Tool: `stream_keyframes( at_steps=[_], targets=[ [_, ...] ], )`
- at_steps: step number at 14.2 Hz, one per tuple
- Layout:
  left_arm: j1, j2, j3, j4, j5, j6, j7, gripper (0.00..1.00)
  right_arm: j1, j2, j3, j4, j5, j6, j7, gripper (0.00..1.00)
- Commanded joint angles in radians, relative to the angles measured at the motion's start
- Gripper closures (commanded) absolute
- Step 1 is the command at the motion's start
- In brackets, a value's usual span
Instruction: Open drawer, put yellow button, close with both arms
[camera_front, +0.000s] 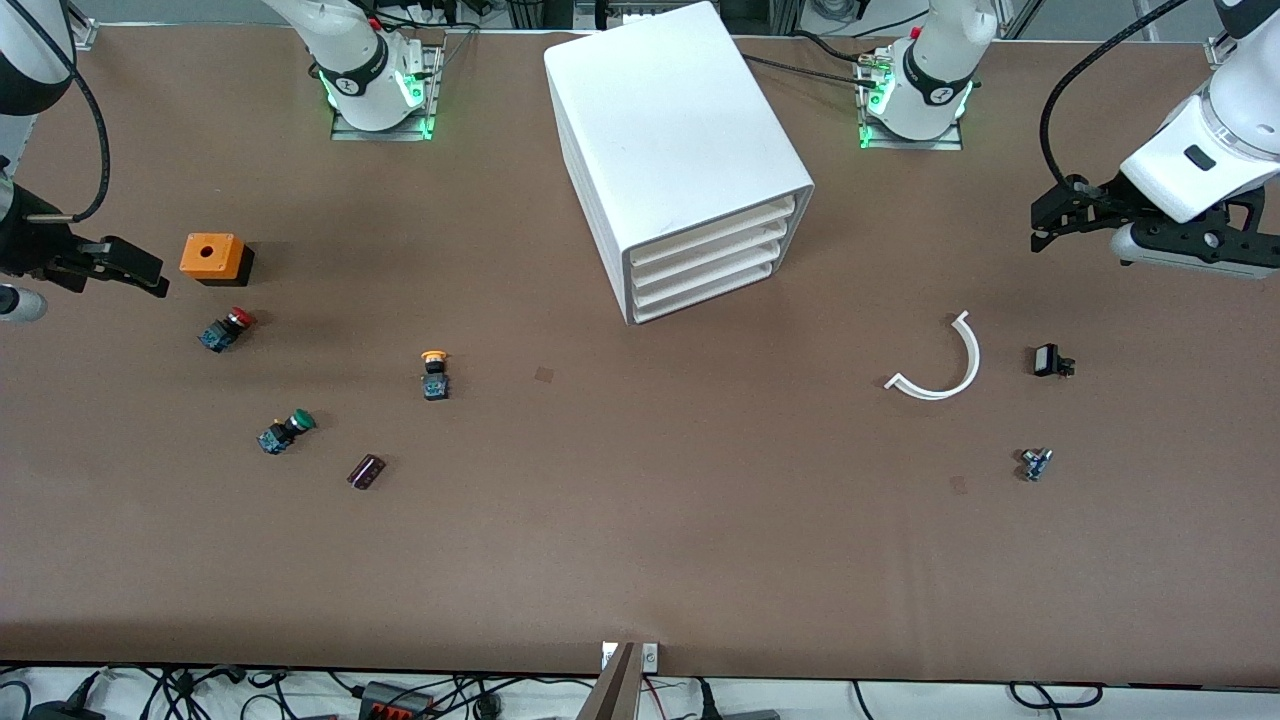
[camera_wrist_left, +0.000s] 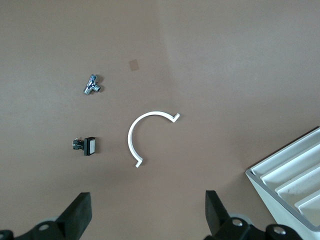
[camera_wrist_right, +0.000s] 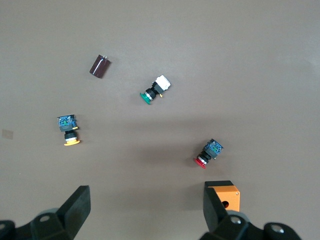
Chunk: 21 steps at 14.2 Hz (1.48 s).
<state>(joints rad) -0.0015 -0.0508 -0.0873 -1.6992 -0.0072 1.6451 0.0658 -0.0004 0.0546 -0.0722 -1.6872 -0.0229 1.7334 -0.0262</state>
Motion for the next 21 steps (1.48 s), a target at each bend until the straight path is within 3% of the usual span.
stream_keyframes(
  at_steps=[1, 5, 10, 15, 19, 21],
  targets=[
    [0.003, -0.017, -0.002, -0.01, -0.014, -0.007, 0.02, 0.0, -0.001, -0.03, 0.002, -0.032, 0.011, 0.014, -0.014, 0.0],
    [0.003, -0.015, -0.002, -0.01, -0.014, -0.007, 0.02, 0.0, -0.001, -0.021, 0.002, -0.028, 0.011, 0.017, -0.014, 0.0],
    [0.002, 0.006, -0.002, 0.007, -0.014, -0.011, 0.011, 0.0, 0.046, 0.06, 0.003, -0.017, 0.015, 0.024, -0.012, 0.0],
    [-0.015, 0.101, -0.008, 0.13, -0.036, -0.236, 0.022, 0.0, 0.118, 0.151, 0.003, -0.017, 0.075, 0.086, 0.002, 0.0],
    [-0.015, 0.138, -0.006, 0.136, -0.207, -0.304, 0.023, 0.0, 0.184, 0.214, 0.003, -0.019, 0.075, 0.121, 0.003, 0.0],
    [-0.024, 0.21, -0.009, 0.136, -0.293, -0.321, 0.034, 0.0, 0.223, 0.26, 0.003, -0.019, 0.075, 0.152, 0.003, 0.0]
  ],
)
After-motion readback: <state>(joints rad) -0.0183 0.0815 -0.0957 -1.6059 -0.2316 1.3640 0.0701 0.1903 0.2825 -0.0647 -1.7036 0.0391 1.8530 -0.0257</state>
